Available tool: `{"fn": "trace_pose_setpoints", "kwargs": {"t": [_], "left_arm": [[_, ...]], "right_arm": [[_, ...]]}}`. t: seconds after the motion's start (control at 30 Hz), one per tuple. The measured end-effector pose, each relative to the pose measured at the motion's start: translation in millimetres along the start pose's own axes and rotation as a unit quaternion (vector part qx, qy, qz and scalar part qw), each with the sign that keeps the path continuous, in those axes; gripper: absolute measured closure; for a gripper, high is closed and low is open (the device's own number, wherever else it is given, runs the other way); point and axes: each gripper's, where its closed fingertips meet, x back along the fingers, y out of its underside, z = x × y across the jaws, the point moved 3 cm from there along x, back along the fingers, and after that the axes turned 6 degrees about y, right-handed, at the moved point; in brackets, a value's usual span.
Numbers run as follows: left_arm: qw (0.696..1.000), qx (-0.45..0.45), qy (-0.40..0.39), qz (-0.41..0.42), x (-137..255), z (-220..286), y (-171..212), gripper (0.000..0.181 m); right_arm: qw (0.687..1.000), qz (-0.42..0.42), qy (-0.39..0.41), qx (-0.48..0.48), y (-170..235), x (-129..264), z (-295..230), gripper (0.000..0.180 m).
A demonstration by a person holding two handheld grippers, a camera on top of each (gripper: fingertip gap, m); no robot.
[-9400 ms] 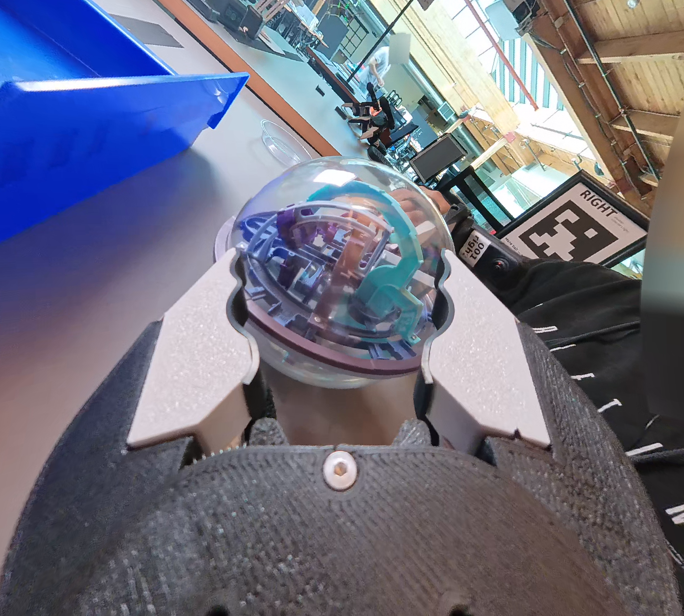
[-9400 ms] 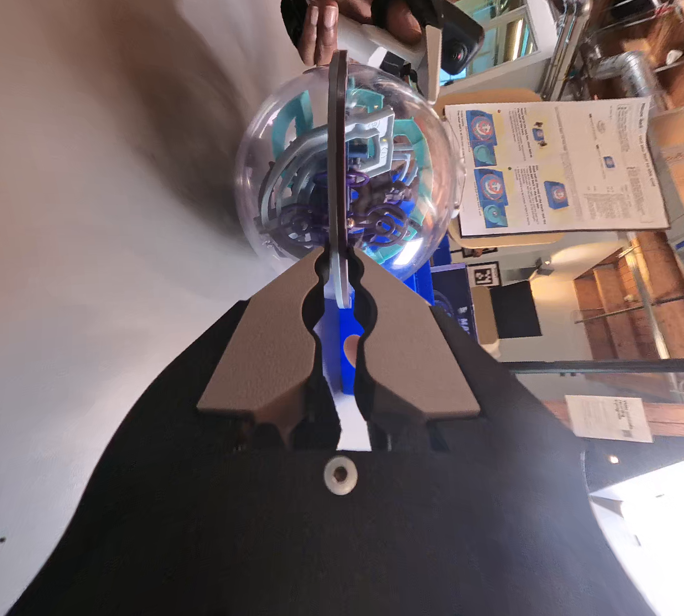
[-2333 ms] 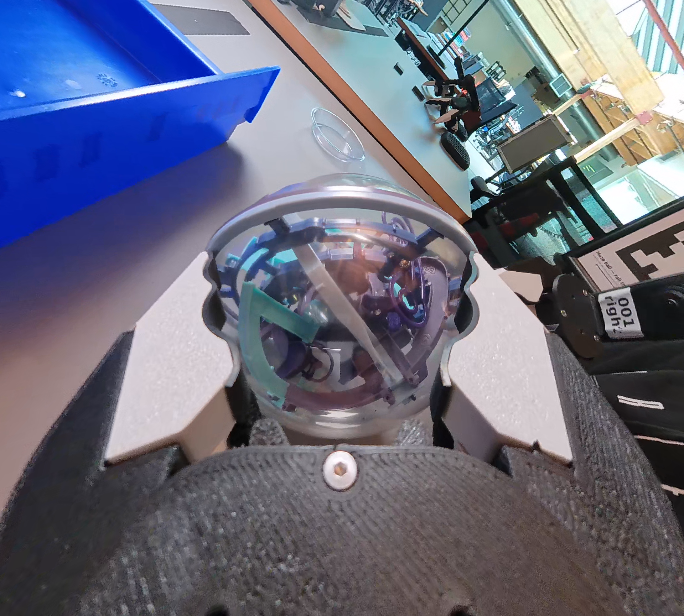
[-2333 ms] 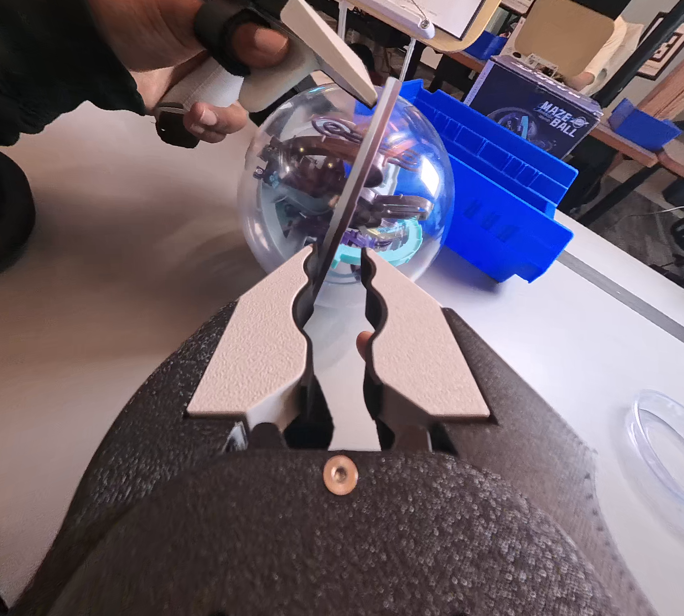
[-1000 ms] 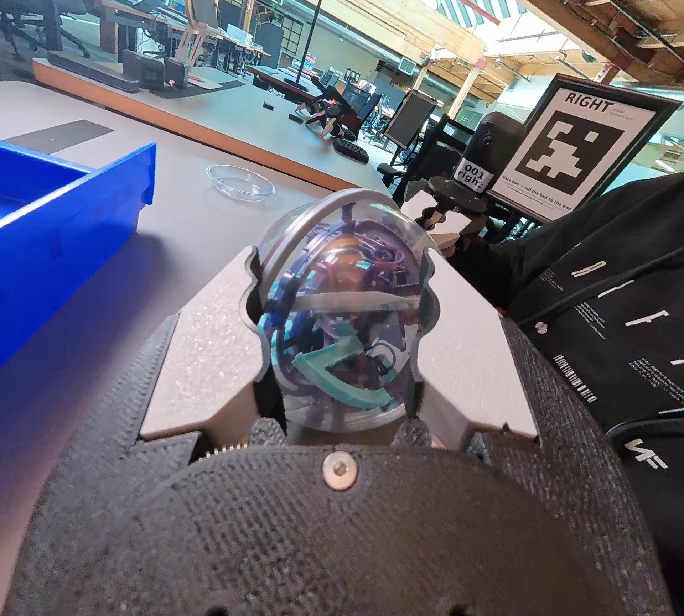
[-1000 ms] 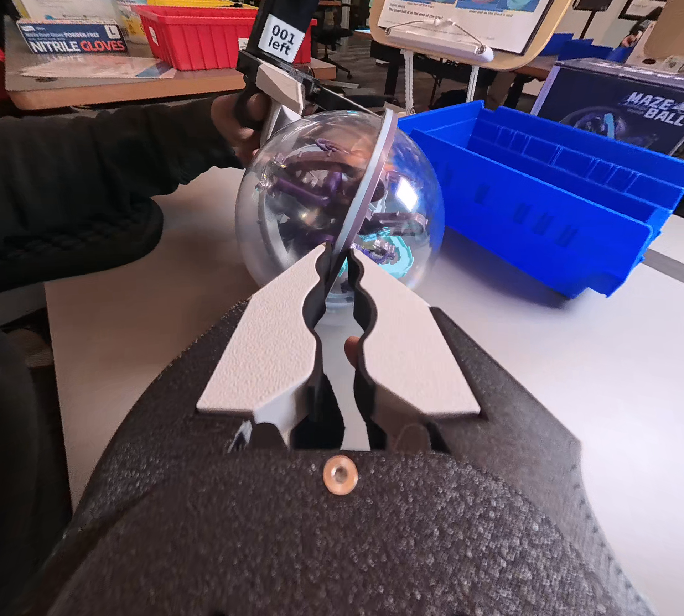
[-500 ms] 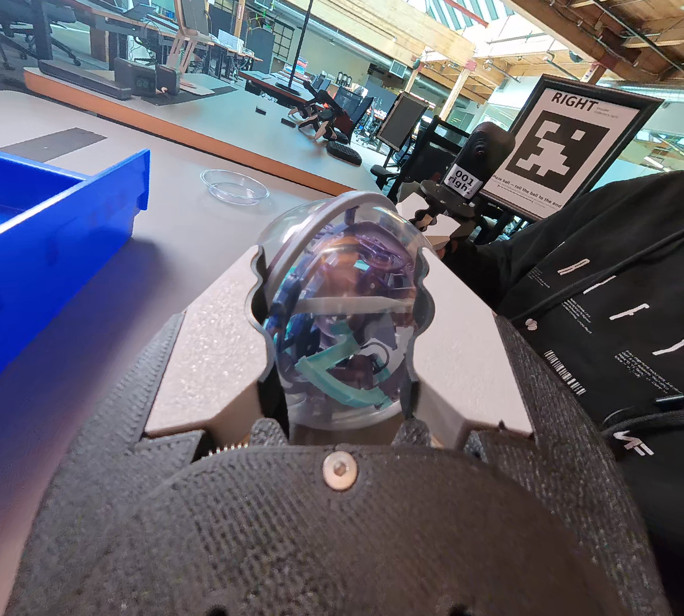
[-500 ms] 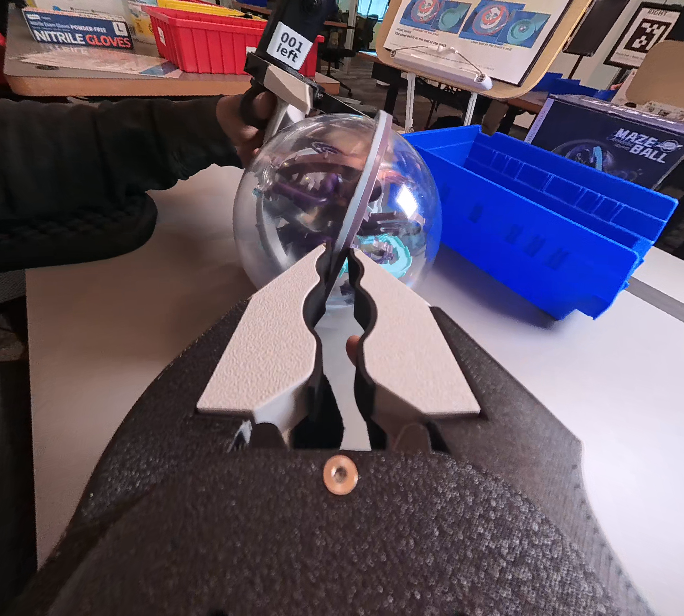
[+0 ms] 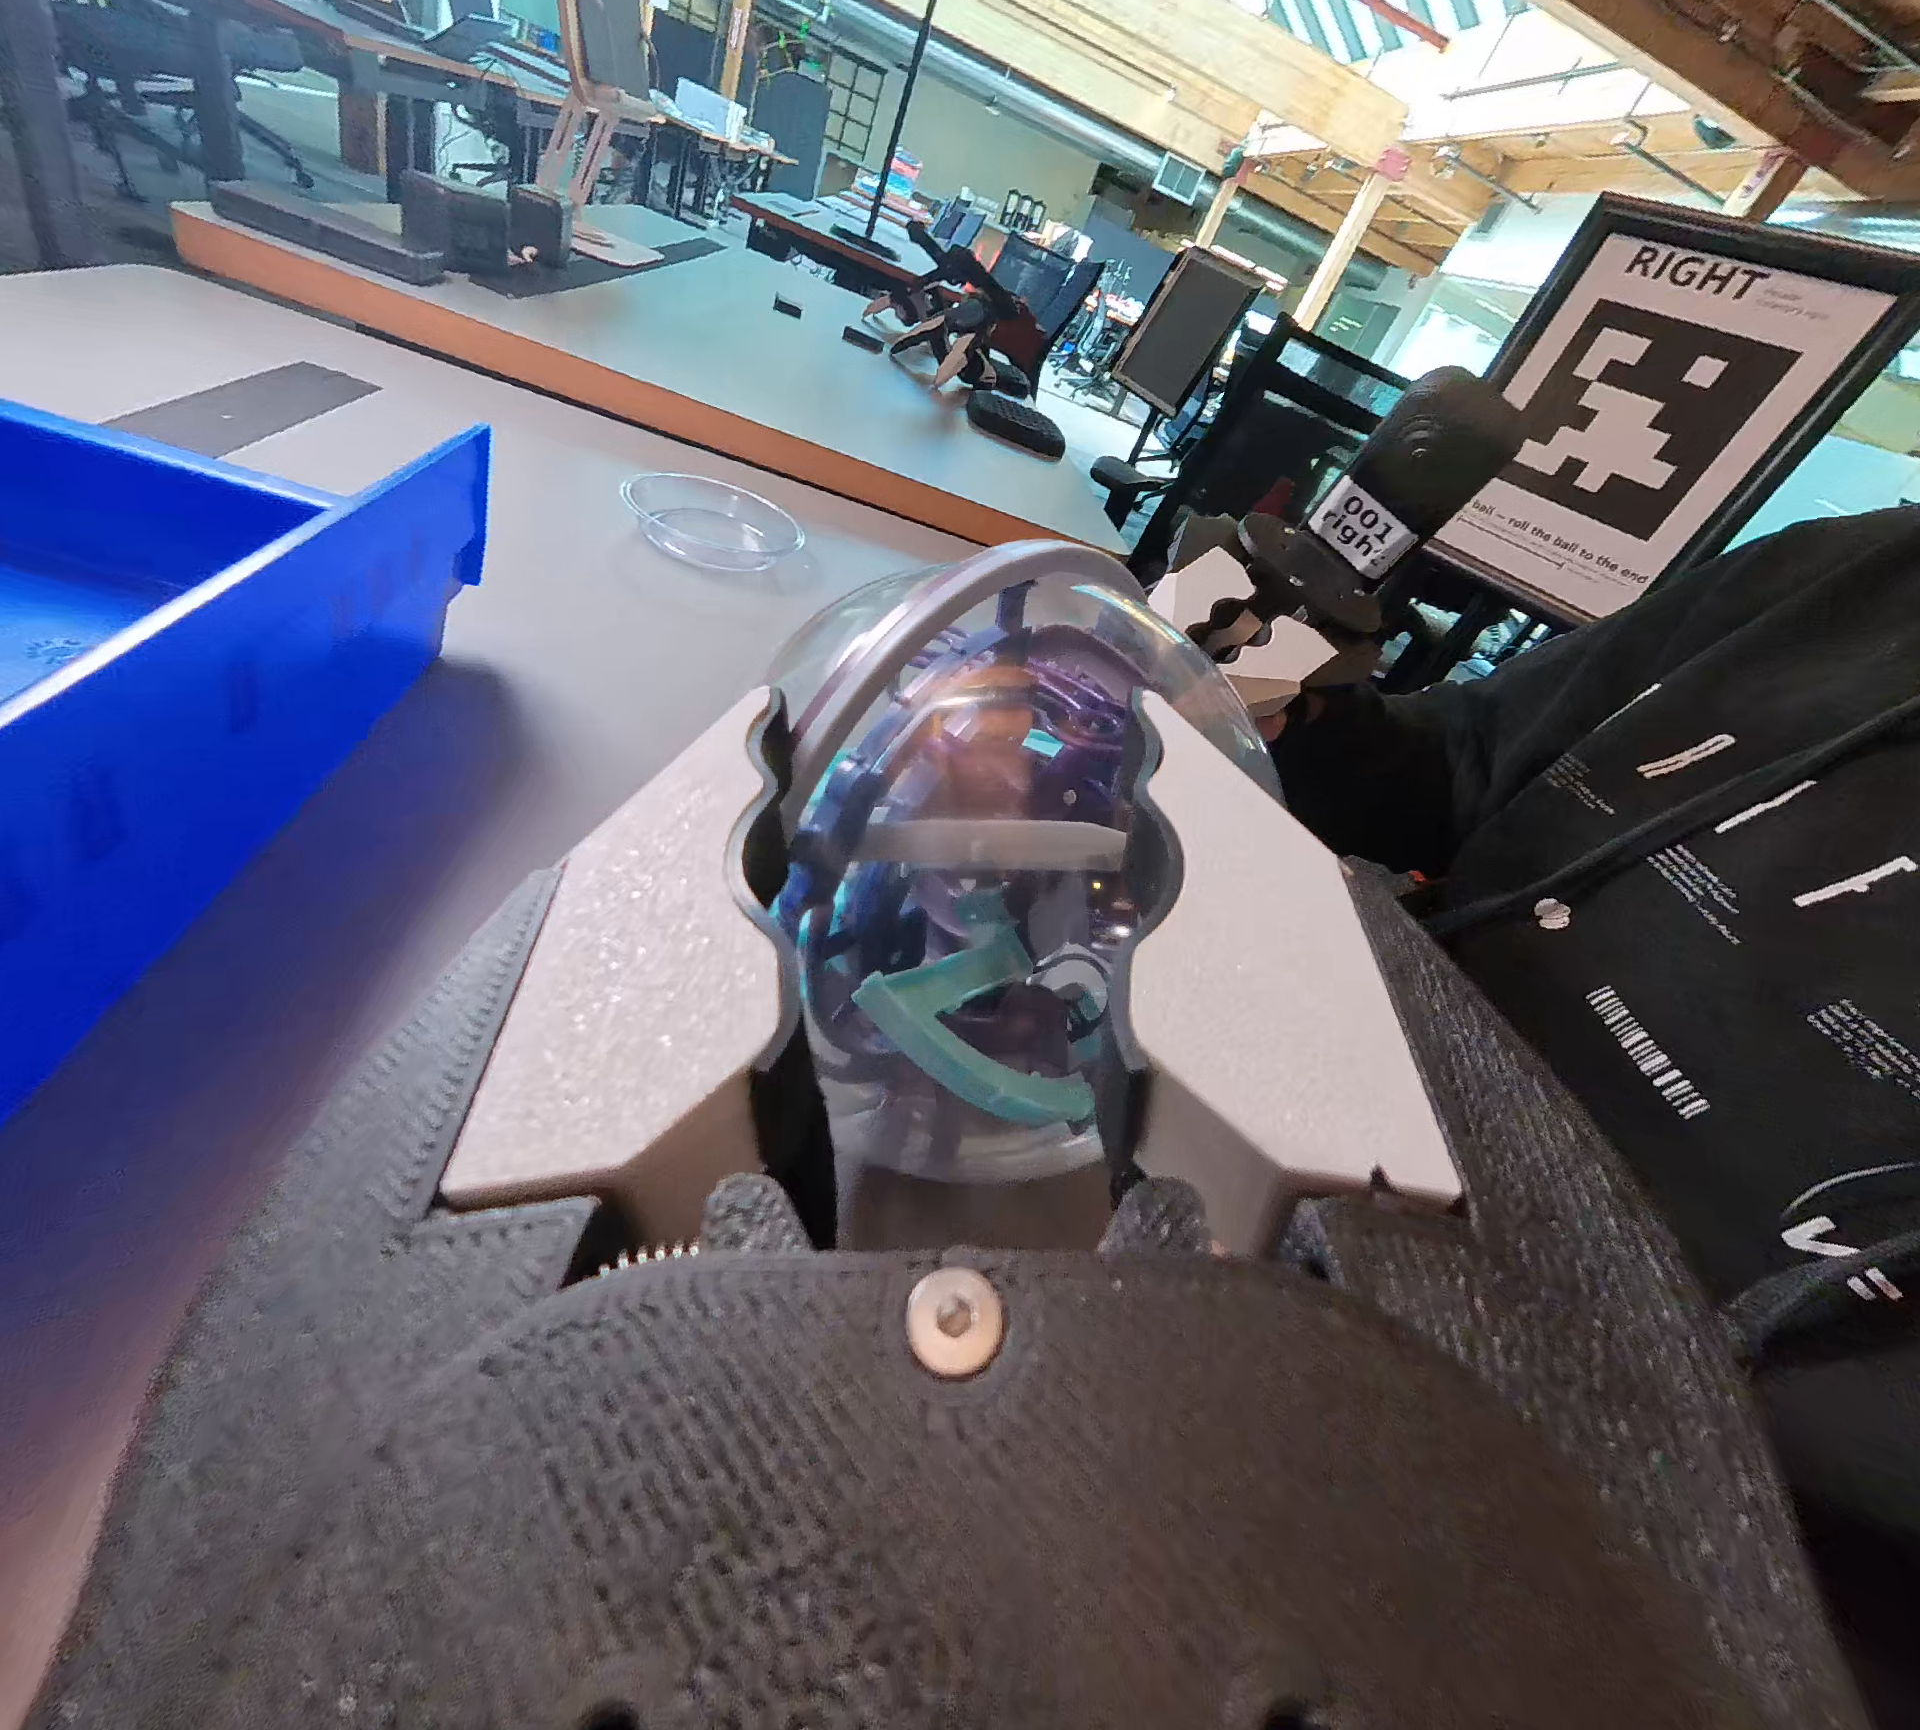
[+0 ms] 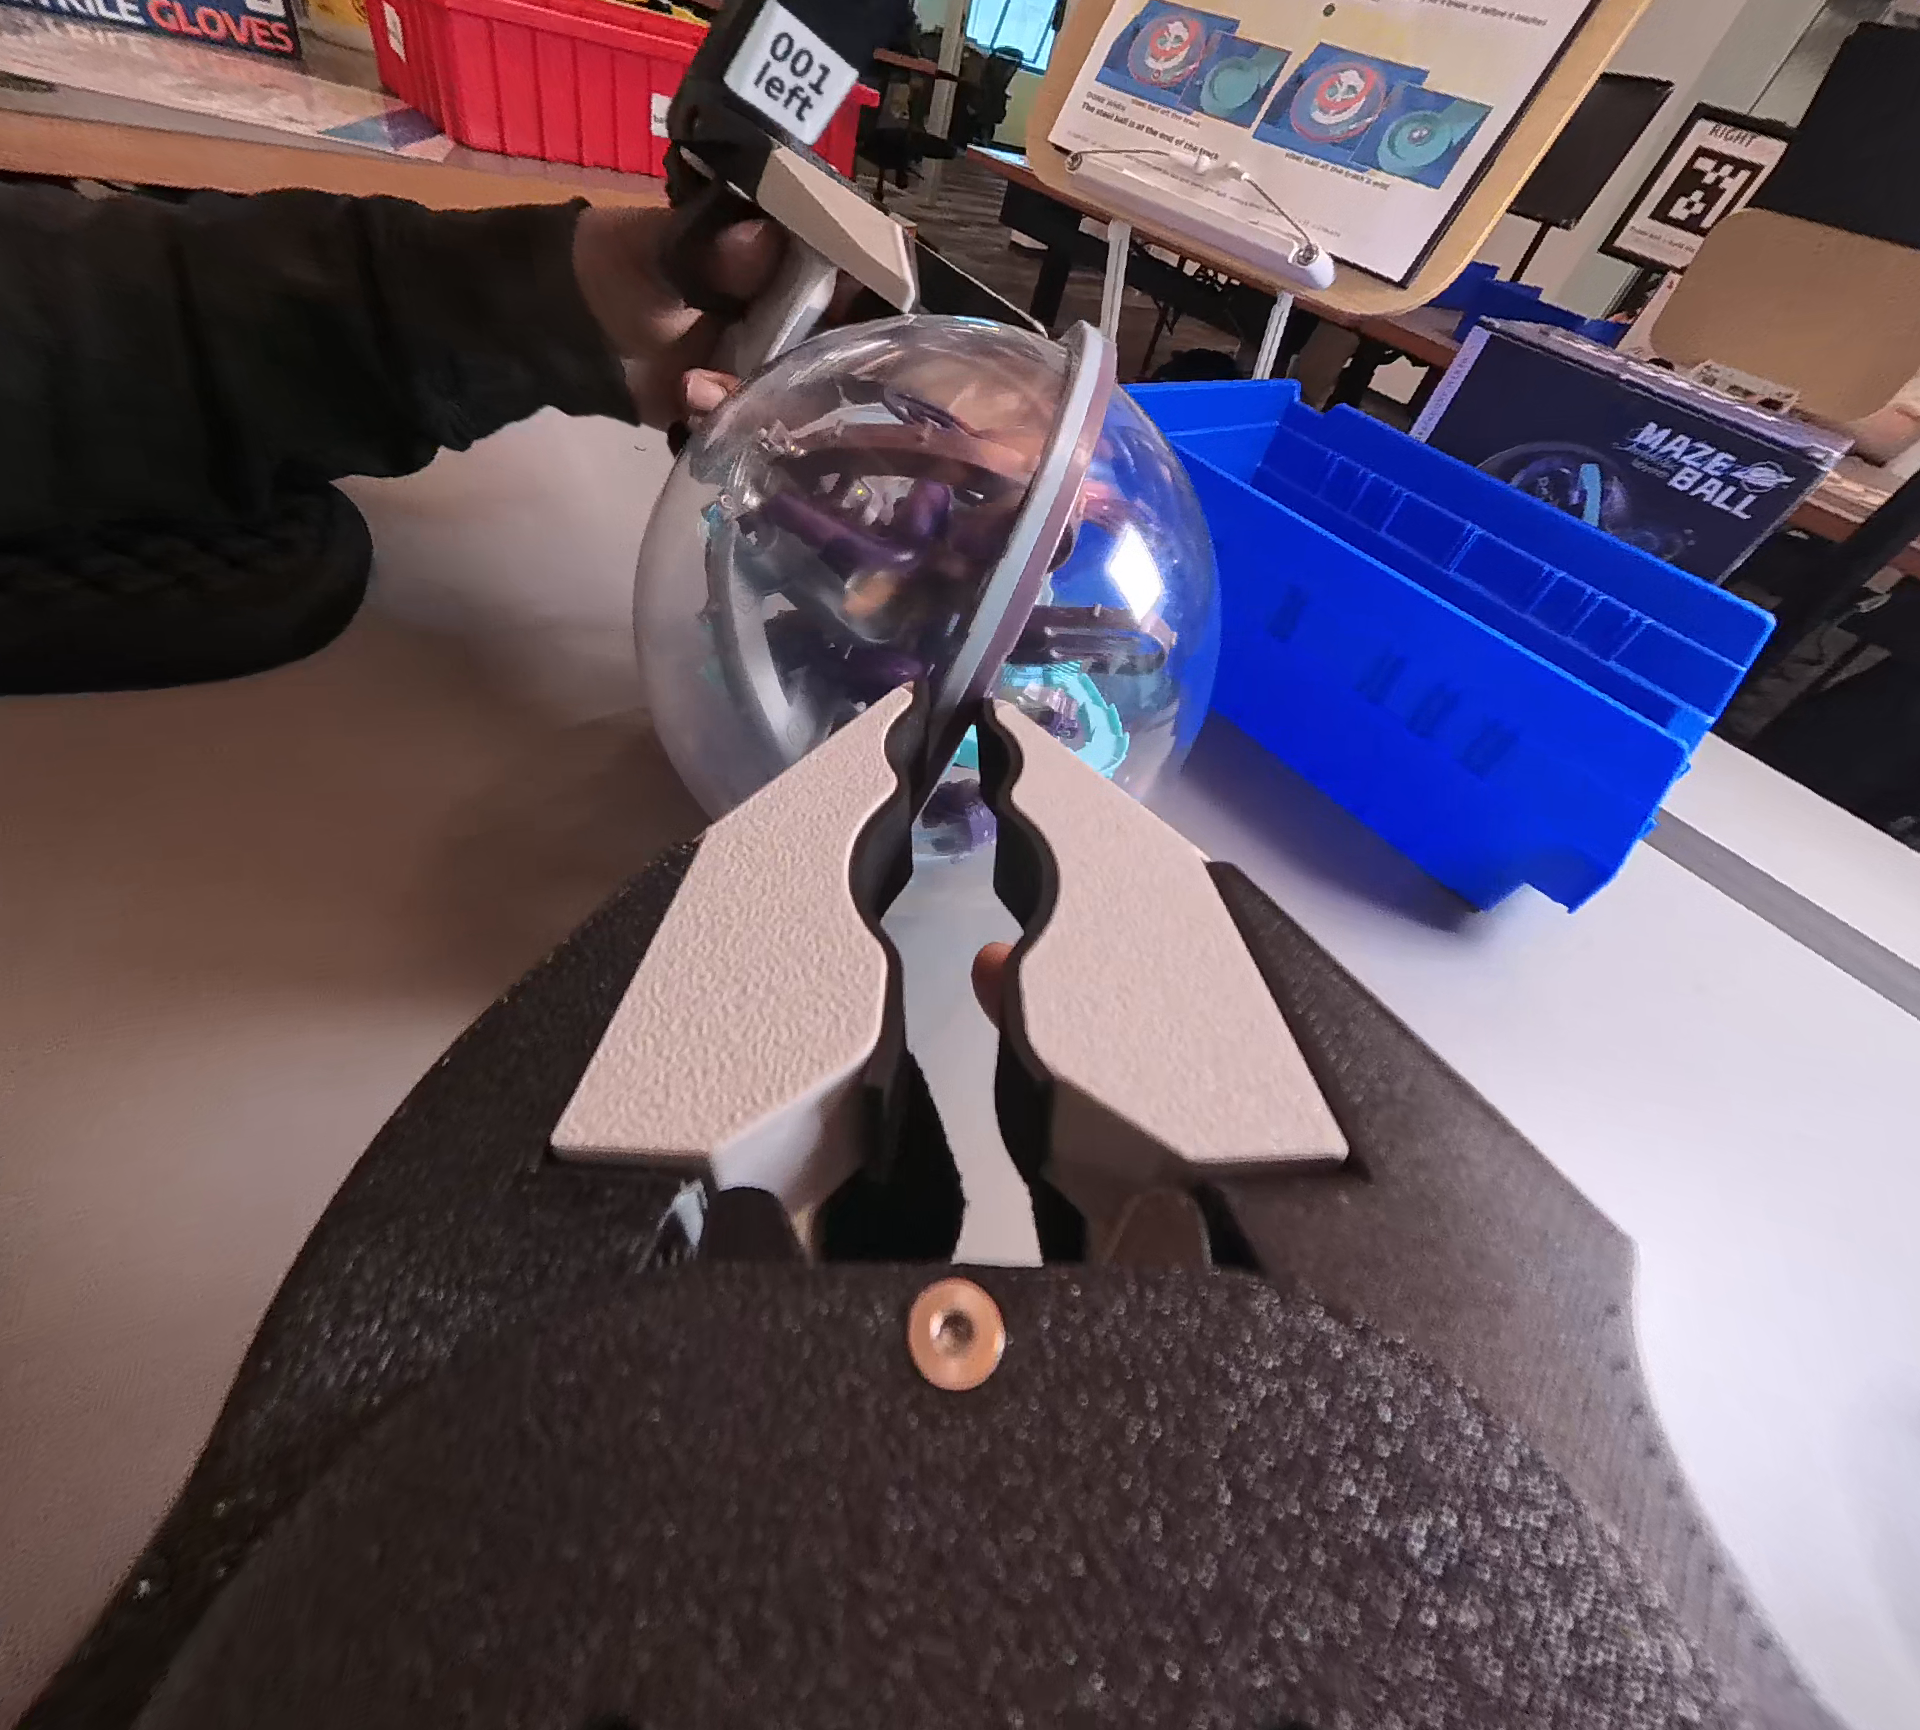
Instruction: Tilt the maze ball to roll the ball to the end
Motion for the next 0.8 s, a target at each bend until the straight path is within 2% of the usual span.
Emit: {"fn": "trace_pose_setpoints", "kwargs": {"t": [0.17, 0.37, 0.6, 0.8], "left_arm": [[0.997, 0.049, -0.058, -0.022, -0.5, -5.1, -5.5, 0.115], [0.991, 0.105, -0.079, -0.002, -11.4, 21.3, -14.9, 0.106], [0.984, 0.148, -0.091, 0.023, -25.1, 48.0, 4.1, 0.114], [0.977, 0.176, -0.111, 0.044, -28.2, 45.0, 19.5, 0.115]], "right_arm": [[0.999, -0.003, 0.025, 0.021, -3.4, -1.6, 5.9, 0.174], [0.991, -0.033, 0.080, 0.098, -9.5, -4.2, 12.7, 0.174], [0.960, -0.040, 0.157, 0.228, -11.7, -4.5, 6.0, 0.175], [0.919, -0.030, 0.165, 0.358, -5.8, -10.7, -28.0, 0.174]]}}
